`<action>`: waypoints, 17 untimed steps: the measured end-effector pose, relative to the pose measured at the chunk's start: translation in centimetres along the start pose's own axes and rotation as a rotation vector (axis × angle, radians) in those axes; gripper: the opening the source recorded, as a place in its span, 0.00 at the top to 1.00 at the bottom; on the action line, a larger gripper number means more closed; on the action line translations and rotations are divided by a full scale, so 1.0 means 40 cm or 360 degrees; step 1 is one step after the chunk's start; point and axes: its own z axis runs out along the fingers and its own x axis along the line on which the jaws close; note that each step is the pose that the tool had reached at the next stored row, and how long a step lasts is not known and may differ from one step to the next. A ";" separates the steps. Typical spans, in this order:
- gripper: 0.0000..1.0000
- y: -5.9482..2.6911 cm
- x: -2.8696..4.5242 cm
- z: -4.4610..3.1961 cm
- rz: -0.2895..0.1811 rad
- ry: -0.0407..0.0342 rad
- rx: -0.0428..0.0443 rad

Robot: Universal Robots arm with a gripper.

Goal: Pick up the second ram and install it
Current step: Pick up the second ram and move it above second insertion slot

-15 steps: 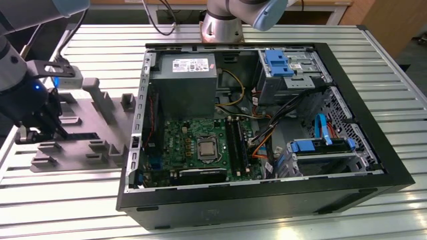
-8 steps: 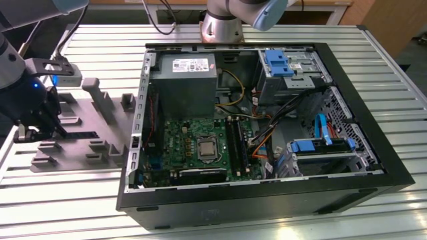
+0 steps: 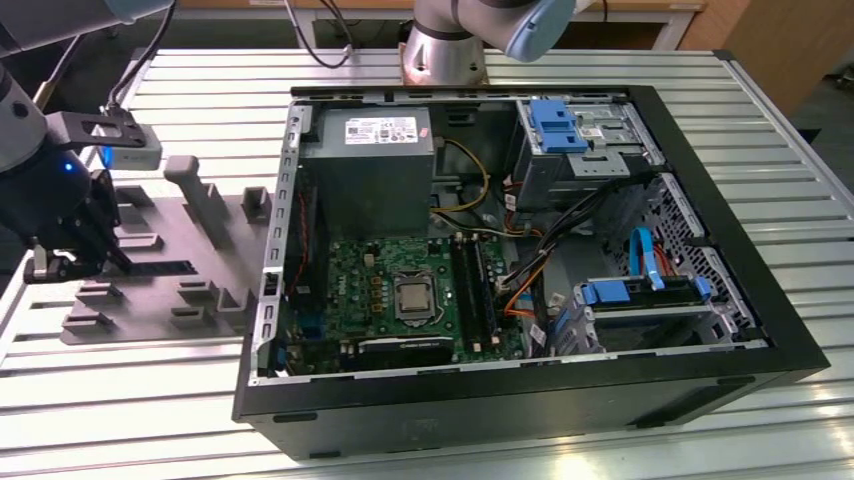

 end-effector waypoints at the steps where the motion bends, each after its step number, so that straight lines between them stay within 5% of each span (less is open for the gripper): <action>1: 0.86 0.000 0.000 -0.002 0.0000 0.0000 0.0000; 17: 0.86 0.001 -0.001 -0.025 0.0000 0.0000 0.0000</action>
